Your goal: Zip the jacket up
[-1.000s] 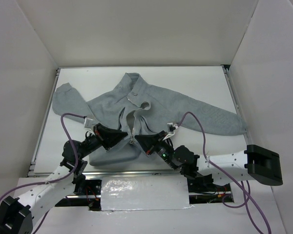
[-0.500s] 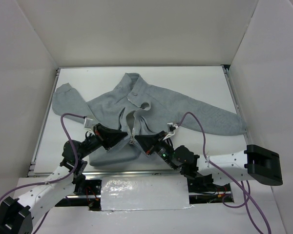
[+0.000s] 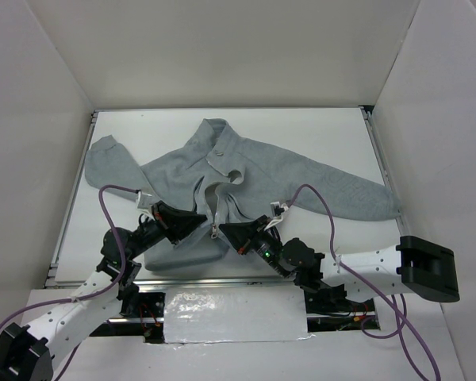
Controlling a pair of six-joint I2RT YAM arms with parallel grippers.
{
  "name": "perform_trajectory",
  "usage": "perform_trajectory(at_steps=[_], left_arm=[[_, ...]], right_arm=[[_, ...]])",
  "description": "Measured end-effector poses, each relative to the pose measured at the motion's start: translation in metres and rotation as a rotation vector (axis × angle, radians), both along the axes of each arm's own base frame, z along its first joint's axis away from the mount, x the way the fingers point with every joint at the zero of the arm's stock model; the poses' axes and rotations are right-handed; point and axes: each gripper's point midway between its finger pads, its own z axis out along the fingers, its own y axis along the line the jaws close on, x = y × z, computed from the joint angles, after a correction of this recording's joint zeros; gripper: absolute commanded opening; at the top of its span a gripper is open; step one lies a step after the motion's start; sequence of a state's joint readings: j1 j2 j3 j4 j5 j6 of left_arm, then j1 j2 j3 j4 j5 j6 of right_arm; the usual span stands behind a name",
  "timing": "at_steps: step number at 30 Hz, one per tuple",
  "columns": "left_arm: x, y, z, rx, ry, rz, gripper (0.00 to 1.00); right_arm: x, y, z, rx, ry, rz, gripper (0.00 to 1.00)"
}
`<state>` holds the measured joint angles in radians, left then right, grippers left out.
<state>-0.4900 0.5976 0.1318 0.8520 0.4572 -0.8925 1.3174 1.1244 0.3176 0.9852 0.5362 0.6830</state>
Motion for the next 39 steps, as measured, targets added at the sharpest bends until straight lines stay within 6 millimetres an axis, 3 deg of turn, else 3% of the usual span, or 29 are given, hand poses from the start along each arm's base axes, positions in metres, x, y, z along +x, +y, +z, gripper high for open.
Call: perform_trajectory(at_steps=[39], left_arm=[[0.0009,-0.0007,0.0029,-0.005,-0.006,-0.002,0.00]], right_arm=[[0.0055,-0.0015,0.0049,-0.017,-0.024,-0.034,0.00]])
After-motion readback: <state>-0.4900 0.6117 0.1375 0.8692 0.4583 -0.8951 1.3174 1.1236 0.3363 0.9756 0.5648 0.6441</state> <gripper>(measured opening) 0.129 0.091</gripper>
